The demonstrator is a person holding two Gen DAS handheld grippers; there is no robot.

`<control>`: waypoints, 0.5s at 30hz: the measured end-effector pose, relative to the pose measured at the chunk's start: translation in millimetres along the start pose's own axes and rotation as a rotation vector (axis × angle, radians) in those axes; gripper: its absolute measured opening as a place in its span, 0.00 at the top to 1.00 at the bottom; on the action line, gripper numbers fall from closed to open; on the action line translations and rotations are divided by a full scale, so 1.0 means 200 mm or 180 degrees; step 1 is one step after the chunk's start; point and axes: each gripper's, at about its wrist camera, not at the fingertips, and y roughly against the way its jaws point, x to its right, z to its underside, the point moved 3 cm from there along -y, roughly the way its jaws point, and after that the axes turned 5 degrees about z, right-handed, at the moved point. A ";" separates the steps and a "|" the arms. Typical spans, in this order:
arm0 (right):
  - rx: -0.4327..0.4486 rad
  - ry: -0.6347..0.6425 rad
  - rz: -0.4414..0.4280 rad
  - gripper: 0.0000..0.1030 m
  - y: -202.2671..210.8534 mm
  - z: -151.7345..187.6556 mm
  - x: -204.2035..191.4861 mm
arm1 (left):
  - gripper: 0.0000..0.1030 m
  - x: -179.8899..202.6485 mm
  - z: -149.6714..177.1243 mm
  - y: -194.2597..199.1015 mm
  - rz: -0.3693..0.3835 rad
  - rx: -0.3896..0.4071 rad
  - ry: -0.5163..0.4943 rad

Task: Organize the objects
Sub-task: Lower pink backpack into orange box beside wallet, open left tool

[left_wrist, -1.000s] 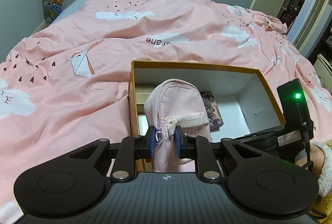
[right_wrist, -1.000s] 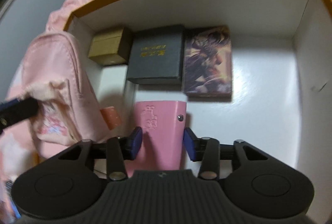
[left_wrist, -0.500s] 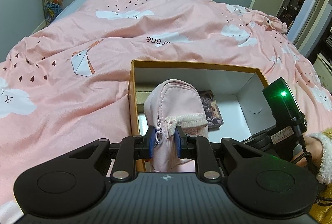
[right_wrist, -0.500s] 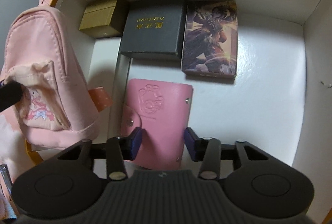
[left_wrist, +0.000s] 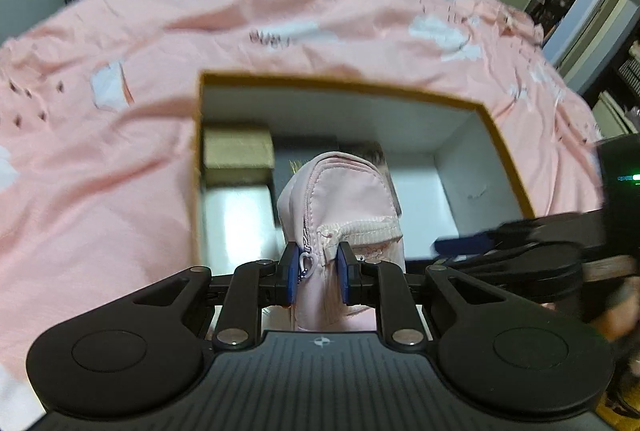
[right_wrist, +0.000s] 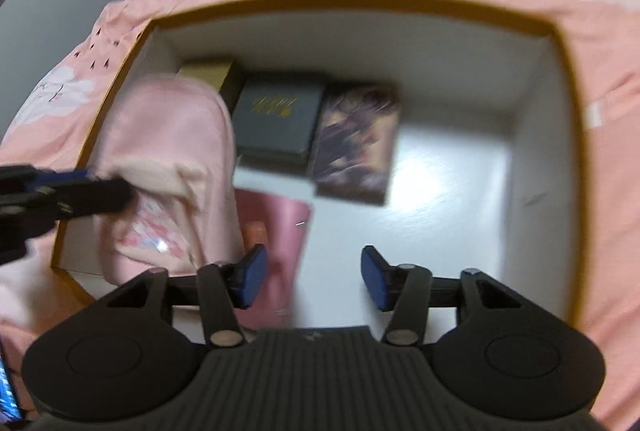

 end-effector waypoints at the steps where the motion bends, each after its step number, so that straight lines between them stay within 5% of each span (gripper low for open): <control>1: 0.0037 -0.0022 0.0032 0.43 0.01 0.00 0.02 | 0.79 0.01 0.00 -0.04 0.0006 -0.0060 0.0005; 10: 0.0279 -0.0016 0.0098 0.28 0.03 0.01 0.07 | 0.79 -0.04 0.03 -0.20 -0.0061 -0.0318 0.0233; 15: 0.0412 0.0036 0.0096 0.26 0.06 0.03 0.06 | 0.75 -0.01 0.03 -0.24 -0.0274 -0.0371 0.0042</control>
